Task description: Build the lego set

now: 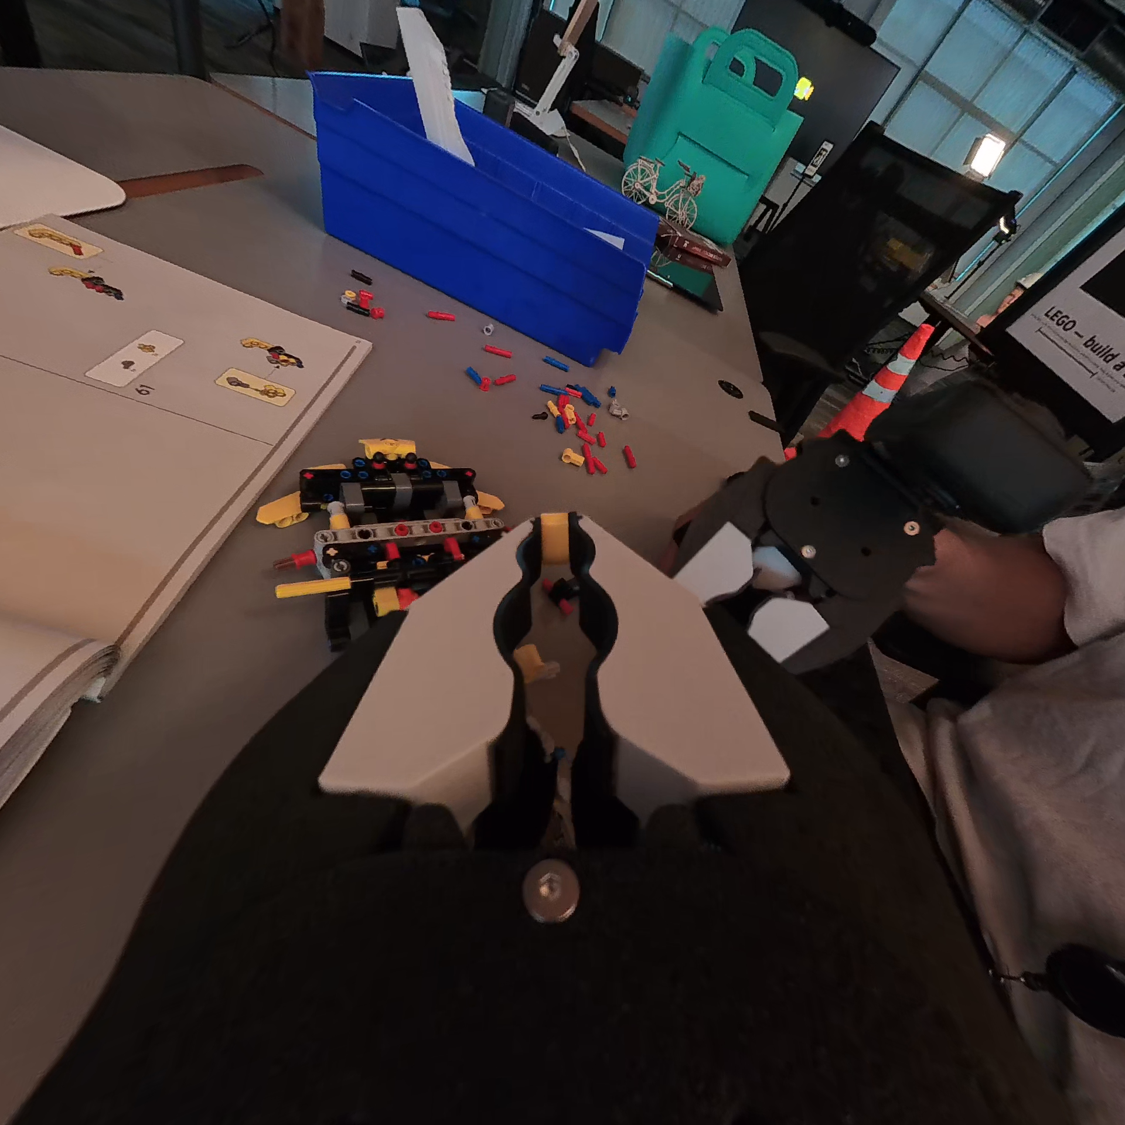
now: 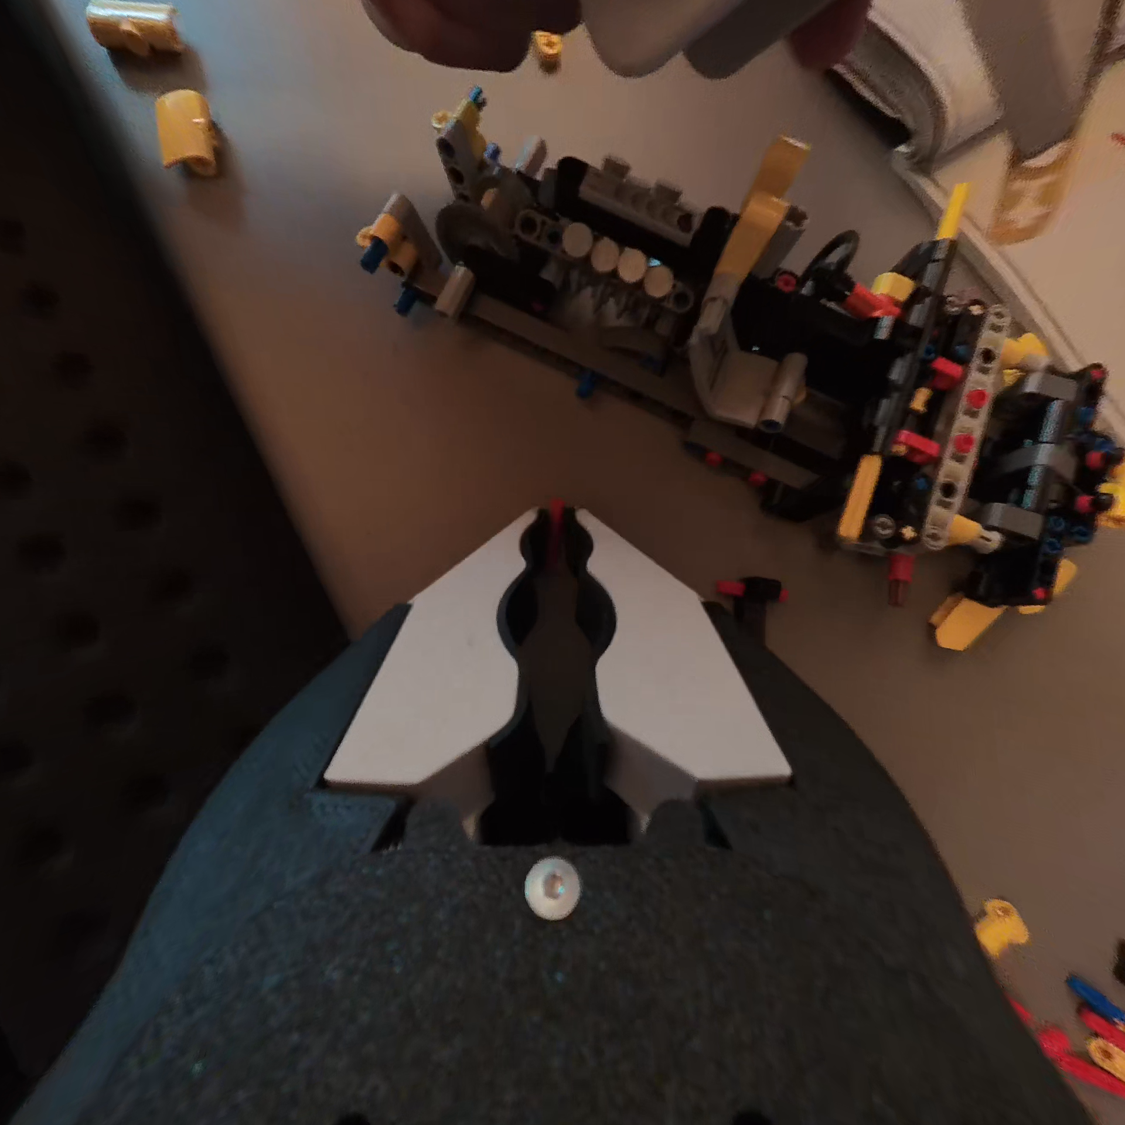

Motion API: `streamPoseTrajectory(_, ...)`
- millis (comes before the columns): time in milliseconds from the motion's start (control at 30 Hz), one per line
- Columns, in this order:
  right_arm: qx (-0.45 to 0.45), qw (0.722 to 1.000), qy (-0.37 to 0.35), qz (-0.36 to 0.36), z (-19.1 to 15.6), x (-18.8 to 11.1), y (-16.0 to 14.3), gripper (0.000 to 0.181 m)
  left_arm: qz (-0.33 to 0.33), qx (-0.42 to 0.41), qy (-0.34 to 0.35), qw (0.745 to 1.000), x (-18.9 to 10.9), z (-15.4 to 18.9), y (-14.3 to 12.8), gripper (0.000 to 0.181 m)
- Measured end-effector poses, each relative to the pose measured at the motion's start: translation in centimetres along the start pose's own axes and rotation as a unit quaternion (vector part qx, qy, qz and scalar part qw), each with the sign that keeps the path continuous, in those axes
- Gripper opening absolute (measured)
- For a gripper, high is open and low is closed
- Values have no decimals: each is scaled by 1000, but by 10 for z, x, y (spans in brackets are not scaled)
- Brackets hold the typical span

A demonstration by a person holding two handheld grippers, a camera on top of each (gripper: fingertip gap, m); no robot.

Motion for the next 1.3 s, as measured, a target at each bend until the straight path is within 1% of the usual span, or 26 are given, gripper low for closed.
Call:
streamPoseTrajectory(33, -1, 1000, -11, 6, 4, -2, -1, 5, -3, 2, 0, 1000, 0, 1, -1, 8)
streamPoseTrajectory(67, 7, 999, -6, 32, 7, -6, 2, 5, -4, 3, 1, 1000, 0, 1, -1, 8)
streamPoseTrajectory(100, 22, 996, 8, 83, 9, -14, 10, 5, -5, 4, 2, 1000, 1, 1, -1, 8)
streamPoseTrajectory(167, 84, 977, 23, 197, 21, -39, 28, 5, -8, 5, 0, 1000, 3, 3, -3, 8)
streamPoseTrajectory(200, 118, 960, 40, 249, 27, -52, 35, 4, -11, 6, -2, 1000, 5, 4, -4, 8)
streamPoseTrajectory(267, 163, 916, 70, 360, 37, -78, 47, 4, -19, 7, -18, 1000, 10, 11, -8, 8)
streamPoseTrajectory(300, 166, 904, 71, 388, 41, -85, 49, 4, -22, 7, -28, 999, 13, 16, -9, 8)
streamPoseTrajectory(400, 120, 916, 17, 383, 44, -84, 51, 4, -27, 16, -60, 998, 20, 32, -13, 9)
streamPoseTrajectory(467, 109, 920, 42, 374, 37, -80, 55, 4, -22, 18, -70, 997, 22, 37, -13, 9)
streamPoseTrajectory(500, 107, 924, 43, 365, 36, -77, 56, 5, -19, 16, -77, 997, 23, 39, -12, 9)
streamPoseTrajectory(633, 78, 926, 32, 367, 33, -73, 56, 5, -23, -2, -91, 996, 24, 40, -15, 8)
streamPoseTrajectory(700, 68, 924, 34, 375, 31, -74, 57, 5, -17, -14, -104, 994, 24, 42, -14, 8)
streamPoseTrajectory(833, 74, 910, 64, 404, 30, -79, 59, 5, 0, -42, -141, 989, 23, 49, -10, 8)
streamPoseTrajectory(933, 87, 903, 88, 412, 29, -78, 59, 5, 0, -49, -147, 988, 24, 49, -10, 8)
streamPoseTrajectory(1033, 118, 915, 101, 371, 37, -80, 53, 5, -6, -36, -118, 992, 24, 43, -11, 8)
streamPoseTrajectory(1067, 112, 927, 97, 345, 42, -84, 48, 5, -12, -28, -89, 996, 23, 35, -12, 9)
streamPoseTrajectory(1100, 102, 945, 95, 297, 48, -85, 40, 4, -19, -13, -52, 998, 22, 25, -13, 8)
streamPoseTrajectory(1167, 77, 986, 86, 123, 61, -84, 9, 4, -11, 11, -11, 1000, 17, 15, -8, 8)
streamPoseTrajectory(1200, 55, 994, 82, 37, 66, -85, -8, 4, -1, 17, 2, 1000, 15, 13, -5, 8)
streamPoseTrajectory(1233, 32, 995, 82, -50, 70, -88, -25, 4, 19, 20, -3, 1000, 13, 15, 0, 8)
streamPoseTrajectory(1267, 20, 990, 74, -117, 77, -92, -37, 4, 44, 19, -21, 999, 10, 21, 6, 8)
streamPoseTrajectory(1300, 23, 980, 84, -179, 79, -96, -48, 4, 64, 19, -35, 997, 7, 25, 12, 9)
Point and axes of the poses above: each gripper's, where its closed fingertips meet, x out along the fingers, y out of its top, z = x × y across the jaws, the point moved 4 cm from there along -x, back along the fingers, and after that the axes turned 3 degrees about y, right-handed, at the moved point
